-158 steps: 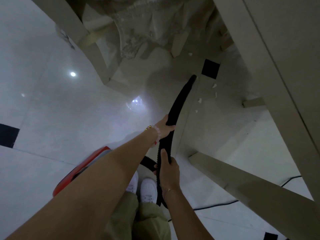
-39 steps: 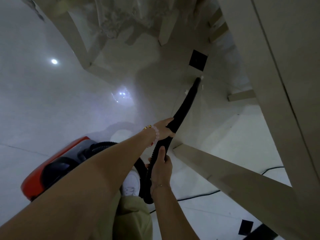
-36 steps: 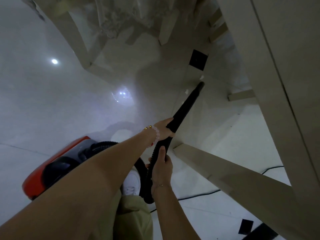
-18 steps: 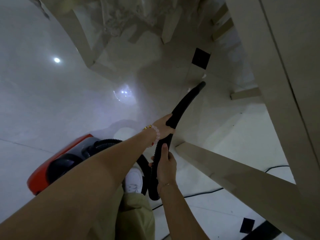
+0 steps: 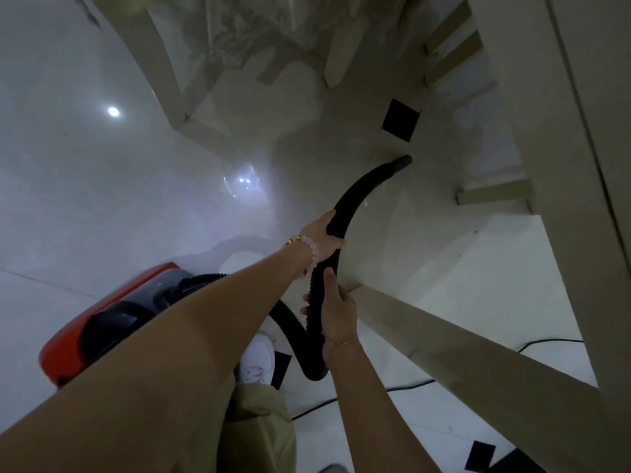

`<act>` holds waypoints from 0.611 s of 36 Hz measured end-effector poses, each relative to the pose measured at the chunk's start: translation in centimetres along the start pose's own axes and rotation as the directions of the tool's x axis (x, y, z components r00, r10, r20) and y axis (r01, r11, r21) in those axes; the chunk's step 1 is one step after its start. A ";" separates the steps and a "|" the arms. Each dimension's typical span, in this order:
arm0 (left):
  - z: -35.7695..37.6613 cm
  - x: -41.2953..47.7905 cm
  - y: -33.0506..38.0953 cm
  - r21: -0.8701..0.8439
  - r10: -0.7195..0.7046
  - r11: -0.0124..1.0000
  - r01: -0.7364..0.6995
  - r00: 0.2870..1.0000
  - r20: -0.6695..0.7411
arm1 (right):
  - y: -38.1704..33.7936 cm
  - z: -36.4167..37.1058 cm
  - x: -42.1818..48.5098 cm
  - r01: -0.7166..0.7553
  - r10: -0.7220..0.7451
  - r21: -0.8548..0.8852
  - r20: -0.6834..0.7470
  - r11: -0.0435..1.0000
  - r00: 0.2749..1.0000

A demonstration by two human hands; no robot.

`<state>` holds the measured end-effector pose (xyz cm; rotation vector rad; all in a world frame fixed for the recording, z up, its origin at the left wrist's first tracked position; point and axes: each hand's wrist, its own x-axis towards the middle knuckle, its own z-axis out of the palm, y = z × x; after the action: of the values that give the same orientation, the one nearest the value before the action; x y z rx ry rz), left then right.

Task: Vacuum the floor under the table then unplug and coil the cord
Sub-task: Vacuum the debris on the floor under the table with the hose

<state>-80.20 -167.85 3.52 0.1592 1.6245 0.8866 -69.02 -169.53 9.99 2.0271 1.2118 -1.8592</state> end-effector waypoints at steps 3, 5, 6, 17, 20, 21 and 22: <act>0.0 -0.2 0.3 0.029 0.002 1.000 -0.002 1.000 -0.009 | 0.0 0.0 0.4 -0.001 0.001 -0.013 0.012 1.000 1.000; -0.1 -0.4 0.2 0.047 -0.004 0.999 0.005 1.000 -0.006 | 0.0 0.0 0.4 0.007 -0.006 -0.020 0.022 1.000 1.000; -0.2 -0.6 0.0 0.045 -0.007 0.999 0.007 1.000 -0.008 | 0.1 0.0 0.4 0.011 -0.011 -0.019 0.028 1.000 1.000; -2.1 -4.7 -1.3 -0.095 -0.063 0.994 0.057 0.996 -0.063 | 2.0 1.0 -2.5 0.120 -0.109 -0.136 0.089 0.983 0.990; -3.0 -6.6 -1.4 -0.122 -0.080 0.990 0.074 0.996 -0.045 | 2.8 1.4 -3.8 0.145 -0.129 -0.155 0.108 0.977 0.986; -3.2 -7.2 -1.4 -0.131 -0.085 0.988 0.080 0.996 -0.031 | 3.0 1.5 -4.3 0.147 -0.130 -0.167 0.111 0.975 0.985; -3.5 -7.6 -1.5 -0.130 -0.094 0.987 0.090 0.995 -0.022 | 3.3 1.7 -4.7 0.148 -0.130 -0.175 0.114 0.973 0.985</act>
<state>-80.67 -174.67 8.57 -0.0184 1.5825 0.9227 -67.85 -174.89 12.40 1.7717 1.4707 -1.8089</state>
